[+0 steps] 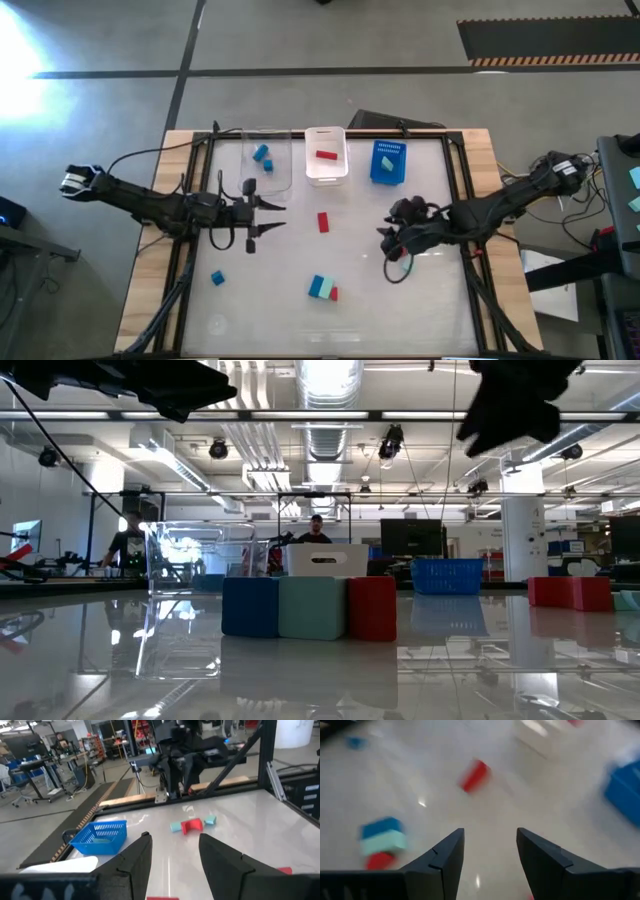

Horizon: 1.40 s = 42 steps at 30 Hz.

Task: Sort & place blocks by color
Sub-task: Put the right red block into the white bin

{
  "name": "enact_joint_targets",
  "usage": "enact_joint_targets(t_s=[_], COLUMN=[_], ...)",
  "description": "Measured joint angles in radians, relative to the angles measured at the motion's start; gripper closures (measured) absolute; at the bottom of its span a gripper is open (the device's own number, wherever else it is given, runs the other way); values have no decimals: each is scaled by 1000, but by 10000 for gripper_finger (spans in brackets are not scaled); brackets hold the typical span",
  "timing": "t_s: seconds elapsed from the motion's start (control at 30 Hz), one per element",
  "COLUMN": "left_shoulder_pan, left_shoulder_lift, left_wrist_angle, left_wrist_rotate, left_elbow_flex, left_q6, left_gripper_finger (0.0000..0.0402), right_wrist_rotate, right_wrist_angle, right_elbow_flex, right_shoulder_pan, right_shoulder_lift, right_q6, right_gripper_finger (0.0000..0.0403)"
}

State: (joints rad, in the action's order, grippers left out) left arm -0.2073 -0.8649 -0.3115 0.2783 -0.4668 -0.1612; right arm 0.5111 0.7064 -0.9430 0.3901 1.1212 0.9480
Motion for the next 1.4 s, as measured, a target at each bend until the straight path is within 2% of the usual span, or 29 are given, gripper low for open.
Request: enact_joint_targets(t_s=[0.1, 0.2, 0.37, 0.6, 0.87, 1.4], left_shoulder_pan=[0, 0, 0, 0, 0, -2], left_shoulder_lift=[-3, -4, -4, -4, -4, 9], left_wrist_angle=[-4, -3, -3, -3, -2, -2], left_wrist_rotate=[0, 0, 0, 0, 0, -1], left_elbow_flex=[0, 0, 0, 0, 0, 0], left_q6=[1, 1, 1, 8, 26, 27], left_gripper_finger=[254, 254, 254, 254, 254, 254], right_wrist_rotate=[-66, -153, -269, -356, -366, -334], right_wrist_angle=[209, 307, 353, 395, 409, 408], right_elbow_flex=[-58, -92, -133, -182, -195, -172], right_shoulder_pan=[0, 0, 0, 0, 0, 0], right_shoulder_lift=[47, 103, 200, 303, 355, 353], right_q6=[185, 274, 291, 290, 264, 264], right_gripper_finger=[232, 232, 232, 232, 232, 232])
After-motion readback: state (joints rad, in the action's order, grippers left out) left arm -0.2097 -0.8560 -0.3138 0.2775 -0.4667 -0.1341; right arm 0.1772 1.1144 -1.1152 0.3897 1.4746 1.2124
